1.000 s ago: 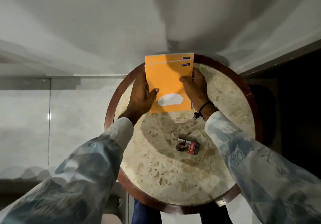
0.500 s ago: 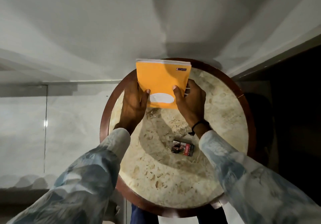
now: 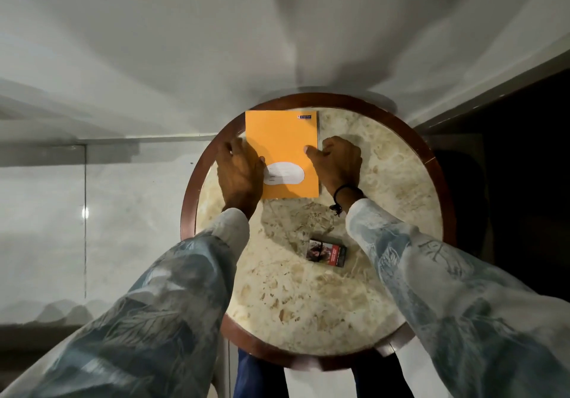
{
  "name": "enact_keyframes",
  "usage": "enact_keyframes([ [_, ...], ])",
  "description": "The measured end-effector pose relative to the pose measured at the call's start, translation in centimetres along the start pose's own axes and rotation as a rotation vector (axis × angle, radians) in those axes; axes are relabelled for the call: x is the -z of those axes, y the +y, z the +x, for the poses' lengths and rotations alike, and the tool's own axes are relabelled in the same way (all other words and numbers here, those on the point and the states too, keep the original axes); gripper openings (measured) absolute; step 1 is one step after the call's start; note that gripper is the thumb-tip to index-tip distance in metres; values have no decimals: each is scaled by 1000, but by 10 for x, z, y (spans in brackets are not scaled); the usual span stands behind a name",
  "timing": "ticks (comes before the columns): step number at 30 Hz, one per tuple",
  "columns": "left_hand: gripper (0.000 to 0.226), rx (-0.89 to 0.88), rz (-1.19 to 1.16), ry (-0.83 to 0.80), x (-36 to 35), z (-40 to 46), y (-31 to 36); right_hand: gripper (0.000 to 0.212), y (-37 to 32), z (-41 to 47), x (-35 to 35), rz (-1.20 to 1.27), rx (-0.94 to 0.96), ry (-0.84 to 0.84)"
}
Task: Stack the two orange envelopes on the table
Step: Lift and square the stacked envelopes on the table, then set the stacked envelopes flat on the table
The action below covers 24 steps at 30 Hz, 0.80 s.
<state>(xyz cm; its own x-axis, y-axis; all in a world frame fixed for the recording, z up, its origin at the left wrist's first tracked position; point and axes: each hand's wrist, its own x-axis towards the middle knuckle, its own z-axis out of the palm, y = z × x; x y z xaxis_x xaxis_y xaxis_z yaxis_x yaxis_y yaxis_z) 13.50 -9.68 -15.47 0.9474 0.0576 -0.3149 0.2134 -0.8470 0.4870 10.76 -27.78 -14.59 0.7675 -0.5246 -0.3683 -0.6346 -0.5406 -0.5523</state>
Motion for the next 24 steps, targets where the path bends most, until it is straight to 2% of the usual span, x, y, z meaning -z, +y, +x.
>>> enact_keyframes([
  [3,54,-253,173,128,-2,-18,12,29,30,-45,18,-29,136,13],
  [6,61,-452,274,-19,-15,-23,28,46,70,-104,32,-311,332,-150],
  [9,67,-475,337,-110,-34,-18,34,64,103,-139,32,-539,432,-337],
  [12,69,-446,367,-137,-50,-13,31,56,116,-146,28,-557,474,-384],
  [14,70,-435,389,-122,-59,-11,27,46,117,-136,31,-416,378,-302],
  [17,70,-432,402,-69,-68,-9,22,40,109,-103,40,-167,60,-114],
  [19,70,-433,414,-38,-72,-7,19,41,98,-71,41,-69,-66,-10],
  [24,70,-436,430,-5,-79,-6,13,48,60,5,27,-16,-93,105],
])
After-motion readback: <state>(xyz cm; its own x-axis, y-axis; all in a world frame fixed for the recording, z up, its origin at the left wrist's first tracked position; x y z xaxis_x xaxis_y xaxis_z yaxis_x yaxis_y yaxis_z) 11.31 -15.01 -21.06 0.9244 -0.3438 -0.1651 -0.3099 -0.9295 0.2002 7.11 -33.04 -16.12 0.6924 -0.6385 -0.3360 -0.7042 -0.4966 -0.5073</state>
